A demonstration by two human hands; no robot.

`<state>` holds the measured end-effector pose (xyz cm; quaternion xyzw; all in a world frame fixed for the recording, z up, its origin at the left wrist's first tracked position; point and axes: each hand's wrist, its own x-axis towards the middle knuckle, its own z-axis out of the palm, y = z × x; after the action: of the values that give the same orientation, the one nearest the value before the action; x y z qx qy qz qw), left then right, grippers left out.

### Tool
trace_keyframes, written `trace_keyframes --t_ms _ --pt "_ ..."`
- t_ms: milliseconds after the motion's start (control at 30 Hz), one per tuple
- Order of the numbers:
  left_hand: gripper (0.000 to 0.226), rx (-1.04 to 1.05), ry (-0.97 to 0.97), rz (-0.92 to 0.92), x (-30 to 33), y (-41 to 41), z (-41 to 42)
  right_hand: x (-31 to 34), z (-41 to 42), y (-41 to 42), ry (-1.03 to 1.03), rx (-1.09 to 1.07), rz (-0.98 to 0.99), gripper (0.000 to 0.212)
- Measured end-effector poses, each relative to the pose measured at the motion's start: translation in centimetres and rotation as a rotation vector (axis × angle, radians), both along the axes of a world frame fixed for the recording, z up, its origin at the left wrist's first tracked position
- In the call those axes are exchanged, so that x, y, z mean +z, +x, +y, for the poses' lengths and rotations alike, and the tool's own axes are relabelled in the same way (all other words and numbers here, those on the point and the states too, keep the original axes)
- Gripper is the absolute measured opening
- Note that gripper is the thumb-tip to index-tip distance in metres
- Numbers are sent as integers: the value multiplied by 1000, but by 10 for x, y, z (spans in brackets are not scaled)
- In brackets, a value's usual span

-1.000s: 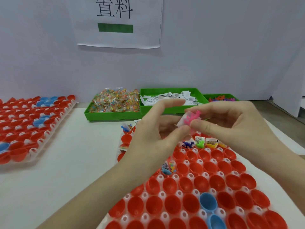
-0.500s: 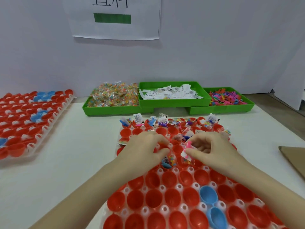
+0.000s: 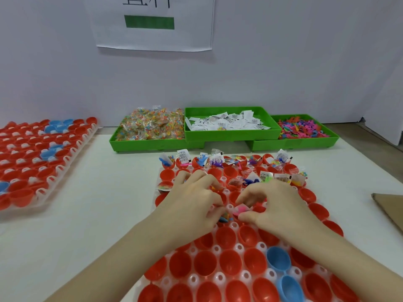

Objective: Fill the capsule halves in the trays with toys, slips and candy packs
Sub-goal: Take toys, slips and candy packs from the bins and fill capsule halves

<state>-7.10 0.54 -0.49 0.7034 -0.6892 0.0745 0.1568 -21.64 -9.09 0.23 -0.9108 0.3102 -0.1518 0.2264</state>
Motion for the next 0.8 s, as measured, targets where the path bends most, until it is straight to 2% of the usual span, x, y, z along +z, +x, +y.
trace_keyframes --t_ms 67,167,300,400,533,600,700,733,800 --pt "33 -1 46 -8 -4 3 -1 7 -1 3 -53 19 84 8" --pt "36 -34 -53 63 0 1 0 13 -3 8 -81 43 174 7" --pt "27 -3 -294 182 6 11 3 17 -10 7 66 66 170 22" --pt "28 80 -490 308 14 32 1 22 -17 2 210 90 146 30" --pt "11 242 -619 467 25 72 -9 43 -37 -7 328 141 84 24" --pt "13 401 -606 505 28 98 -20 58 -64 -8 396 98 -63 23" --pt "26 577 -420 502 28 142 -39 56 -137 -5 357 -231 -376 14" --pt "31 627 -313 477 26 157 -45 49 -163 -1 285 -369 -402 9" --pt "42 722 -70 413 20 180 -55 26 -209 7 84 -515 -210 22"
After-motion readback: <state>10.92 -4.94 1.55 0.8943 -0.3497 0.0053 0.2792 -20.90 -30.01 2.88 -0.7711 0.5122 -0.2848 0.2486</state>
